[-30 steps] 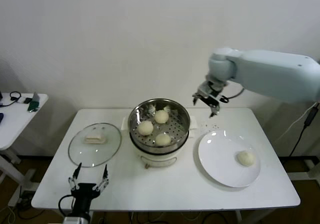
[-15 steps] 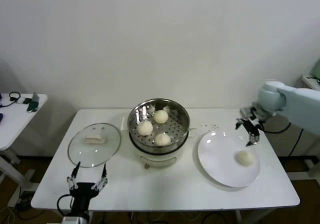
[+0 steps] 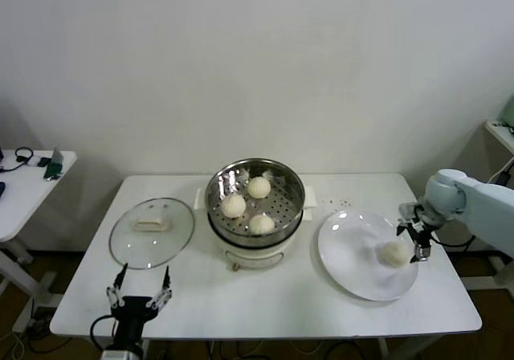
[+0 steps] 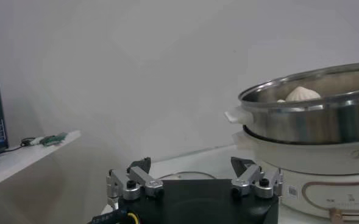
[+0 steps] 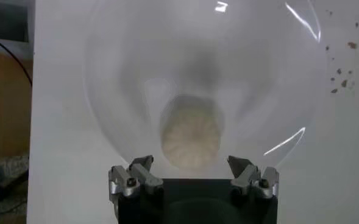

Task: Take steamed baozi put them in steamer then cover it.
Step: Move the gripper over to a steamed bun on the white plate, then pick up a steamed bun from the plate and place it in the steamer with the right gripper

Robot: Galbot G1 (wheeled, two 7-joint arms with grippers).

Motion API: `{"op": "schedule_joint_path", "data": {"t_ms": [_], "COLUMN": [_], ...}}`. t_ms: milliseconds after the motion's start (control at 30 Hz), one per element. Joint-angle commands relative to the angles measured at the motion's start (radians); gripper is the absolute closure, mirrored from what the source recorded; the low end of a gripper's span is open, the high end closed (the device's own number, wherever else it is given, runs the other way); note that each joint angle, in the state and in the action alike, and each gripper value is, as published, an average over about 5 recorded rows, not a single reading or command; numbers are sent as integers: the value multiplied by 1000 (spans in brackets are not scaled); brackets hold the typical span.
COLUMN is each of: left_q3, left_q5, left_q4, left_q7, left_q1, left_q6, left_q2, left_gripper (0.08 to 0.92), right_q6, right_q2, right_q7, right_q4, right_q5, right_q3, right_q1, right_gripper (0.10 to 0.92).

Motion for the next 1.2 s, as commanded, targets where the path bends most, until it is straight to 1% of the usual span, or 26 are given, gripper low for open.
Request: {"op": "schedule_joint_path", "data": {"t_ms": [33,567,833,1067,1200], "left_q3": [2,7,5,6,9], "left_q5": [11,32,32,32,32], "left_q4": [4,6,4,0,-3], "left_q7": [-1,-2,-1,2,0], "left_q1": [-1,-4,0,5,4], "left_q6": [3,4,2,1,1], "left_q2": [-3,-7,-8,-9,-9], "left_gripper": [177,177,177,177,177], "right_q6": [-9,-4,-7,-17,-37], "right_q2": [34,86,89,87,90], "right_q7": [6,-1,-3,4,20], "right_q4": [-86,-114,-119,-112,-100], "right_q5": [-38,-4,22,76,158], "right_q3": [136,58,39,19,-32], "right_q1": [-140,-96,-79,-45,27], "right_gripper": [203,209,278,294,296]}}
